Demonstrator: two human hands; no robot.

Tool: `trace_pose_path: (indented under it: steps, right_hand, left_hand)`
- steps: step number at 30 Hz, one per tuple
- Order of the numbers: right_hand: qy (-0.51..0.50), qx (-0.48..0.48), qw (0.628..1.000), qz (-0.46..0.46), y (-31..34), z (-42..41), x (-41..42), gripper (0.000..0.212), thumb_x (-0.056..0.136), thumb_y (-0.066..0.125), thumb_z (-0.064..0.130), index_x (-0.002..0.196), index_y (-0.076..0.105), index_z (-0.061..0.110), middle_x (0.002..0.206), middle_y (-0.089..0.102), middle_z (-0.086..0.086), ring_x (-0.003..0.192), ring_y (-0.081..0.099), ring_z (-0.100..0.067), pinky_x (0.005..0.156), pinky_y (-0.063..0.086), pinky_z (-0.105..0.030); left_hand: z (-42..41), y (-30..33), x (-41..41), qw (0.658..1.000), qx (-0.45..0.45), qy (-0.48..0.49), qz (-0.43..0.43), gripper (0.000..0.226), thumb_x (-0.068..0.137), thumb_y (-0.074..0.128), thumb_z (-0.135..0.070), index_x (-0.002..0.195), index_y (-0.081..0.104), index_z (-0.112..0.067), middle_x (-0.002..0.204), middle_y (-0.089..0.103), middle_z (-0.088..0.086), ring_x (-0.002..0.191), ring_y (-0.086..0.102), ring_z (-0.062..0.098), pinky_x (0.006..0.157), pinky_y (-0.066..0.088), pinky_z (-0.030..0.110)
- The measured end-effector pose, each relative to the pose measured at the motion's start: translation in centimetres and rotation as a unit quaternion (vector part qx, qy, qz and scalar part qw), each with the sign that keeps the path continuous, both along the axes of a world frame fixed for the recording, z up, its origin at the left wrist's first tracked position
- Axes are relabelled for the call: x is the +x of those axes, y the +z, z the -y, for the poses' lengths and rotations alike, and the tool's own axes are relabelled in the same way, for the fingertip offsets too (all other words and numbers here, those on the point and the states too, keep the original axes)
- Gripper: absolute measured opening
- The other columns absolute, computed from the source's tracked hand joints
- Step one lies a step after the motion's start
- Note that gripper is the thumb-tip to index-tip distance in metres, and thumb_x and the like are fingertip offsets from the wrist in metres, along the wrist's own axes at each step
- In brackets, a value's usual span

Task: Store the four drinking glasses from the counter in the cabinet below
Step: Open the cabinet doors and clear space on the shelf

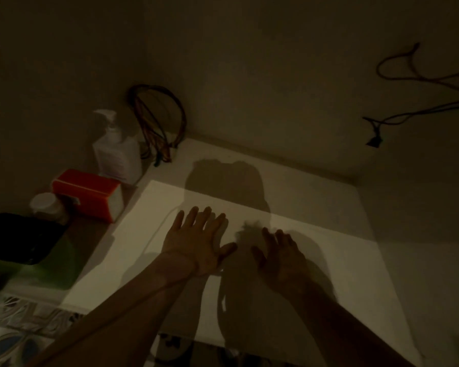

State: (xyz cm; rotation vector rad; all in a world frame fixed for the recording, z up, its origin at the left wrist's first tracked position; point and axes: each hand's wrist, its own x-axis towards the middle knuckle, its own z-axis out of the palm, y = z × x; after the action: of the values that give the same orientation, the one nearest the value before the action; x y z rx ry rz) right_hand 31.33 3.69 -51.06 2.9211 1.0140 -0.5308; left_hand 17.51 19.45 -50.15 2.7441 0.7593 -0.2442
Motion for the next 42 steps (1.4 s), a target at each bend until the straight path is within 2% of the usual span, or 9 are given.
trace_pose_path:
  steps: [6,11,17,23,28,32,36,39,42]
  right_hand:
    - [0.015,0.039,0.999,0.03,-0.6,1.8,0.6,0.065,0.1,0.028,0.06,0.158,0.02,0.03,0.164,0.022,-0.007,0.148,0.023,-0.029,0.12,0.024,-0.047]
    - [-0.001,0.03,0.999,0.026,0.8,2.8,0.6,0.066,0.099,0.024,0.063,0.157,0.016,0.032,0.166,0.017,-0.008,0.15,0.02,-0.034,0.117,0.024,-0.05]
    - [-0.01,0.012,1.0,-0.018,4.1,3.5,0.0,0.065,0.103,0.025,0.058,0.159,0.013,0.027,0.167,0.012,-0.01,0.152,0.013,-0.036,0.12,0.022,-0.052]
    - [-0.009,-0.022,0.999,-0.03,7.8,5.4,-0.4,0.066,0.102,0.023,0.058,0.159,0.015,0.025,0.166,0.015,-0.014,0.151,0.016,-0.039,0.12,0.023,-0.054]
    - [-0.029,-0.041,0.997,-0.063,11.3,8.2,-1.7,0.067,0.102,0.021,0.056,0.16,0.009,0.025,0.168,0.006,-0.014,0.153,0.006,-0.039,0.121,0.014,-0.056]
    - [-0.055,-0.012,0.995,-0.087,14.8,11.2,-3.8,0.065,0.102,0.025,0.054,0.159,0.016,0.024,0.167,0.012,-0.014,0.153,0.008,-0.037,0.121,0.012,-0.056]
    - [-0.064,-0.038,0.992,-0.105,20.1,13.8,-5.8,0.065,0.103,0.028,0.053,0.159,0.016,0.024,0.167,0.012,-0.015,0.153,0.008,-0.038,0.122,0.012,-0.055]
    - [-0.07,-0.053,0.984,-0.153,25.6,16.1,-7.3,0.067,0.103,0.028,0.054,0.16,0.011,0.024,0.168,0.004,-0.014,0.154,0.003,-0.037,0.123,0.007,-0.054]
    - [-0.075,-0.079,0.977,-0.185,32.4,18.0,-9.3,0.066,0.103,0.027,0.055,0.16,0.013,0.024,0.168,0.008,-0.012,0.154,0.006,-0.035,0.123,0.011,-0.053]
  left_hand:
    - [1.6,-0.4,1.9,0.999,-0.007,-0.017,-0.039,0.087,0.082,0.01,-0.084,0.155,-0.006,-0.039,0.166,-0.007,-0.004,0.151,-0.011,0.022,0.119,-0.008,0.046]
    - [2.2,1.6,2.6,0.997,0.015,-0.032,-0.072,0.088,0.081,0.01,-0.084,0.154,-0.008,-0.039,0.165,-0.009,-0.004,0.151,-0.01,0.022,0.12,-0.006,0.046]
    - [2.8,4.6,3.6,0.992,0.04,-0.051,-0.111,0.086,0.084,0.017,-0.082,0.156,0.001,-0.037,0.166,0.003,-0.003,0.151,0.003,0.023,0.121,0.006,0.047]
    - [3.8,8.0,4.4,0.986,0.075,-0.078,-0.125,0.084,0.084,0.018,-0.082,0.155,0.0,-0.041,0.166,0.001,-0.005,0.151,0.002,0.022,0.121,0.005,0.045]
    - [7.2,11.0,3.1,0.98,0.08,-0.095,-0.153,0.086,0.082,0.009,-0.084,0.155,-0.004,-0.04,0.166,-0.003,-0.004,0.151,-0.002,0.022,0.121,0.0,0.046]
    - [11.0,14.1,1.6,0.98,0.056,-0.095,-0.168,0.084,0.083,0.007,-0.082,0.155,-0.006,-0.04,0.166,-0.004,-0.004,0.151,-0.003,0.023,0.121,-0.001,0.046]
    - [13.9,18.5,-0.8,0.974,0.033,-0.111,-0.197,0.082,0.085,0.008,-0.081,0.154,-0.008,-0.041,0.166,-0.005,-0.005,0.151,-0.005,0.022,0.121,-0.002,0.045]
    - [16.2,23.2,-2.8,0.972,0.011,-0.105,-0.211,0.079,0.086,0.012,-0.08,0.154,-0.007,-0.043,0.166,-0.005,-0.006,0.151,-0.004,0.022,0.121,-0.001,0.044]
    - [18.7,29.3,-4.7,0.969,-0.024,-0.086,-0.231,0.079,0.087,0.017,-0.079,0.154,-0.005,-0.044,0.165,-0.004,-0.008,0.151,-0.003,0.02,0.121,0.0,0.043]
